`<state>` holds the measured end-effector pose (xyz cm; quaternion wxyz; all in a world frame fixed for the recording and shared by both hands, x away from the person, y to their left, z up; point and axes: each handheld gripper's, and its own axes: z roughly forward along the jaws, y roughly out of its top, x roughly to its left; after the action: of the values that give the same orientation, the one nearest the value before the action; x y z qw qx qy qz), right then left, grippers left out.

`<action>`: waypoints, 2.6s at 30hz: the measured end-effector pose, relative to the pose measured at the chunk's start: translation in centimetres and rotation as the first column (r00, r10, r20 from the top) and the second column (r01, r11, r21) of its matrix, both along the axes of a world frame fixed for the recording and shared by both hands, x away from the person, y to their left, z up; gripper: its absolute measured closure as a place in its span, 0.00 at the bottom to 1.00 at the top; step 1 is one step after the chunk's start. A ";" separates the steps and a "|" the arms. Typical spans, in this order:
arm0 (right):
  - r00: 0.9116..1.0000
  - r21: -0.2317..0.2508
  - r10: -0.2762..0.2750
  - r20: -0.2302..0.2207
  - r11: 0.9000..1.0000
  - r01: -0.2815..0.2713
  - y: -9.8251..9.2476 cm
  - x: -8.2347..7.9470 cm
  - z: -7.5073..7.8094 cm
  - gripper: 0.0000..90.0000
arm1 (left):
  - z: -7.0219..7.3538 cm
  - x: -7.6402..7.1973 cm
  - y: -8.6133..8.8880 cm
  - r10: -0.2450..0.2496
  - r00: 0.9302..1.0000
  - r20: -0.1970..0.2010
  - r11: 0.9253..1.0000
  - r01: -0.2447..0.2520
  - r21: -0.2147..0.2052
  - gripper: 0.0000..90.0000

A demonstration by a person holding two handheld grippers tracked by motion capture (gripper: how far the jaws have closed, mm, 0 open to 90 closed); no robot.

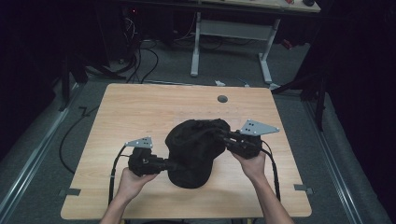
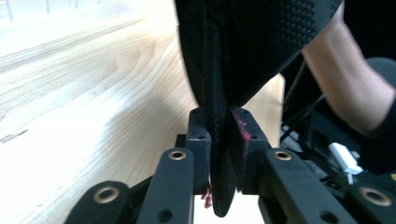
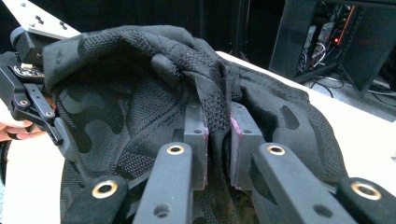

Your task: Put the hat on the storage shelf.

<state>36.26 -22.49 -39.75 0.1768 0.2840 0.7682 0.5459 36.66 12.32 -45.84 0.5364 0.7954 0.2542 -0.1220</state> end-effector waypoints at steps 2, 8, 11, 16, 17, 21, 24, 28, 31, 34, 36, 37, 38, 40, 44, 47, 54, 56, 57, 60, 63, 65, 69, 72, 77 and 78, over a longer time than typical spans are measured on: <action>1.000 0.004 0.000 0.002 1.000 0.000 0.0 0.0 0.1 0.88 | 0.3 -0.1 0.1 -0.010 1.000 0.000 1.000 0.010 -0.012 0.92; 1.000 0.018 -0.002 -0.019 1.000 0.002 -0.1 0.3 0.0 0.85 | 0.8 -0.3 0.4 -0.024 1.000 -0.001 0.999 0.024 -0.032 0.95; 1.000 0.022 -0.009 -0.027 1.000 0.010 -0.1 0.4 0.0 0.77 | 1.0 -0.4 0.6 -0.002 1.000 0.019 0.999 0.003 -0.046 0.96; 0.998 0.046 -0.033 -0.058 0.998 0.035 -0.4 0.5 -0.2 0.58 | 1.2 -0.6 0.9 0.020 0.999 0.043 0.999 -0.018 -0.043 0.96; 0.998 0.048 -0.041 -0.057 0.998 0.044 -0.6 0.4 -0.2 0.55 | 1.3 -0.6 1.0 0.025 0.999 0.047 0.999 -0.023 -0.044 0.96; 0.994 0.068 -0.075 -0.079 0.994 0.080 -1.4 0.4 -0.2 0.44 | 1.4 -0.6 1.4 0.056 0.997 0.053 0.997 -0.053 -0.059 0.96; 0.992 0.061 -0.087 -0.087 0.994 0.092 -1.8 0.3 -0.3 0.42 | 1.5 -0.5 1.8 0.082 0.995 0.057 0.994 -0.078 -0.076 0.96; 0.985 0.012 -0.129 -0.119 0.991 0.131 -2.4 -0.1 -1.6 0.42 | 1.6 -0.4 2.3 0.120 0.991 0.060 0.990 -0.114 -0.084 0.96; 0.977 -0.017 -0.154 -0.147 0.988 0.153 -2.8 -0.2 -2.8 0.42 | 1.6 -0.3 2.5 0.145 0.987 0.063 0.987 -0.140 -0.082 0.96; 0.968 -0.032 -0.181 -0.175 0.983 0.178 -3.0 -0.4 -4.0 0.42 | 1.7 -0.3 2.7 0.169 0.983 0.071 0.983 -0.163 -0.079 0.96; 0.966 -0.043 -0.189 -0.178 0.982 0.185 -3.1 -0.4 -4.4 0.42 | 1.7 -0.3 2.7 0.176 0.982 0.073 0.982 -0.170 -0.081 0.96; 0.962 -0.052 -0.199 -0.185 0.980 0.192 -3.2 -0.5 -4.8 0.42 | 1.7 -0.3 2.8 0.183 0.980 0.078 0.981 -0.176 -0.083 0.96; 0.956 -0.071 -0.219 -0.194 0.975 0.209 -3.3 -0.7 -5.6 0.42 | 1.8 -0.2 2.9 0.193 0.978 0.083 0.979 -0.186 -0.083 0.96; 0.949 -0.088 -0.240 -0.206 0.970 0.226 -3.5 -0.8 -6.4 0.42 | 1.9 -0.2 3.0 0.204 0.975 0.091 0.977 -0.197 -0.083 0.96; 0.938 -0.121 -0.271 -0.215 0.961 0.250 -3.7 -1.0 -7.5 0.41 | 2.1 -0.2 3.1 0.220 0.970 0.103 0.974 -0.211 -0.087 0.96; 0.920 -0.177 -0.321 -0.225 0.942 0.285 -4.0 -1.3 -9.2 0.40 | 2.2 -0.3 3.3 0.244 0.962 0.121 0.968 -0.234 -0.087 0.96; 0.875 -0.250 -0.421 -0.239 0.897 0.363 -4.5 -1.2 -11.9 0.40 | 2.4 -0.2 3.7 0.285 0.949 0.134 0.956 -0.272 -0.110 0.96; 0.865 -0.262 -0.441 -0.240 0.887 0.380 -4.6 -1.2 -12.4 0.40 | 2.5 -0.1 3.8 0.298 0.945 0.138 0.953 -0.284 -0.110 0.96; 0.861 -0.271 -0.451 -0.235 0.881 0.387 -4.6 -1.2 -12.5 0.40 | 2.5 0.0 3.8 0.303 0.943 0.140 0.951 -0.289 -0.110 0.96; 0.852 -0.289 -0.468 -0.234 0.870 0.398 -4.6 -1.2 -12.9 0.40 | 2.6 0.1 3.9 0.312 0.939 0.143 0.948 -0.298 -0.110 0.96; 0.849 -0.302 -0.476 -0.229 0.864 0.403 -4.5 -1.2 -13.1 0.40 | 2.8 0.4 3.9 0.324 0.934 0.148 0.944 -0.310 -0.114 0.96; 0.844 -0.326 -0.487 -0.225 0.854 0.406 -4.3 -1.2 -13.3 0.40 | 3.0 0.5 3.8 0.330 0.932 0.153 0.942 -0.315 -0.112 0.96; 0.846 -0.344 -0.491 -0.207 0.846 0.407 -4.2 -1.1 -13.3 0.40 | 3.3 1.0 3.6 0.342 0.926 0.162 0.939 -0.328 -0.106 0.96; 0.841 -0.344 -0.499 -0.209 0.842 0.414 -4.1 -1.1 -13.4 0.39 | 3.5 1.5 3.4 0.360 0.917 0.171 0.932 -0.347 -0.102 0.96; 0.836 -0.346 -0.507 -0.209 0.838 0.421 -4.1 -1.2 -13.4 0.39 | 4.0 2.3 3.1 0.383 0.905 0.184 0.923 -0.367 -0.115 0.96; 0.836 -0.346 -0.507 -0.209 0.838 0.421 -4.1 -1.2 -13.4 0.39 | 4.0 2.3 3.1 0.383 0.905 0.184 0.923 -0.367 -0.115 0.96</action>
<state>35.10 -26.55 -53.10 0.2288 0.5122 0.7631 0.3208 38.97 15.44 -41.85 0.6034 0.7185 0.3414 0.0551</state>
